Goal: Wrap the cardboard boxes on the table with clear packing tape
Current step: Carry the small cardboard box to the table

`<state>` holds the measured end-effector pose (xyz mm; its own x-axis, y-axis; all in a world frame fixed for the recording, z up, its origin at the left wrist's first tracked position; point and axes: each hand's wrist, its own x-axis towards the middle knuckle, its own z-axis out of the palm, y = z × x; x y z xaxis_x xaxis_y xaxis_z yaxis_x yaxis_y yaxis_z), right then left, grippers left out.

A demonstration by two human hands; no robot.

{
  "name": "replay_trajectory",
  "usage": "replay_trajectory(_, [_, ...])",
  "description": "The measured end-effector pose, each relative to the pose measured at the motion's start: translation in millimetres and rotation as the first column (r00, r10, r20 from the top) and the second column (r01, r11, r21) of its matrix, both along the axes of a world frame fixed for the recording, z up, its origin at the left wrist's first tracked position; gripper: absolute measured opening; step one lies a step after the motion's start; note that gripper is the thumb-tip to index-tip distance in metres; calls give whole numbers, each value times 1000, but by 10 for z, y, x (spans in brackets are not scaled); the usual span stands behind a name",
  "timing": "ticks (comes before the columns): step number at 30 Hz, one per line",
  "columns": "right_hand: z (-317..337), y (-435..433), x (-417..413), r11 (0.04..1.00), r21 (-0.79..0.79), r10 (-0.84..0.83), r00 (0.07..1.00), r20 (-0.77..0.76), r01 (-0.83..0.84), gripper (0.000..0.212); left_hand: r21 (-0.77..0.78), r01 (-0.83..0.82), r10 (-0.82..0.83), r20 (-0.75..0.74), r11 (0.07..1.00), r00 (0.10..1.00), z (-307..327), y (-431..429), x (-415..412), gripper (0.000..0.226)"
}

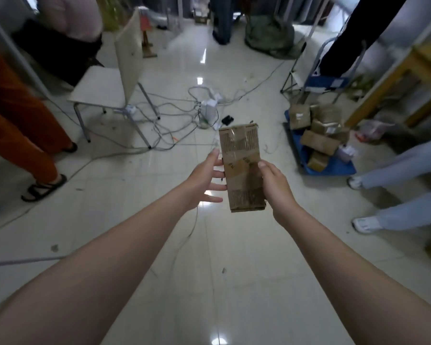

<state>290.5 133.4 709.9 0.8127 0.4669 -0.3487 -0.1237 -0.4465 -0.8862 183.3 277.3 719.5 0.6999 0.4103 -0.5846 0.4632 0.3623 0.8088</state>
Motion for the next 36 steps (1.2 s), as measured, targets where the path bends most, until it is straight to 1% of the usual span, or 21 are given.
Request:
replay_trajectory(3, [695,201,244,997,63,-46,998,36,44,28,69,26,-29,46,997,999,775,209,253,58])
replay_trajectory(5, [1083,300,406,996,82,-42,996,73,36,35,103,42,-50,73,994,996,1190,317,430,61])
replay_trajectory(7, [1391,426,629,994,102,-38,996,85,29,36,129,54,-65,85,990,994,1506,450,651,61])
replay_trajectory(11, [1845,697,1192,988,151,9,997,74,-20,27,163,25,-39,86,986,995,1958,696,1202,62])
replay_trajectory(16, [2185,1167,2017,983,172,66,998,22,-68,30,158,-49,37,80,986,996,2275,1104,1972,58])
replay_trajectory(18, [2288,1385,2342,981,175,81,996,23,-84,34,174,-54,42,73,983,996,2388,1310,2261,58])
replay_trajectory(22, [2471,1818,2882,976,195,106,994,-23,-100,30,171,-84,73,71,982,995,2528,1779,2730,62])
replay_trajectory(25, [2577,2178,3257,975,192,125,992,-37,-115,33,179,-78,67,71,981,995,2614,2158,3046,65])
replay_trajectory(29, [2640,2768,3777,973,178,151,988,-14,-146,39,196,-93,77,87,976,993,2707,2719,3497,64])
replay_trajectory(36, [2663,3923,4870,974,153,171,985,-2,-169,36,200,-93,72,112,975,991,2640,3886,4577,56])
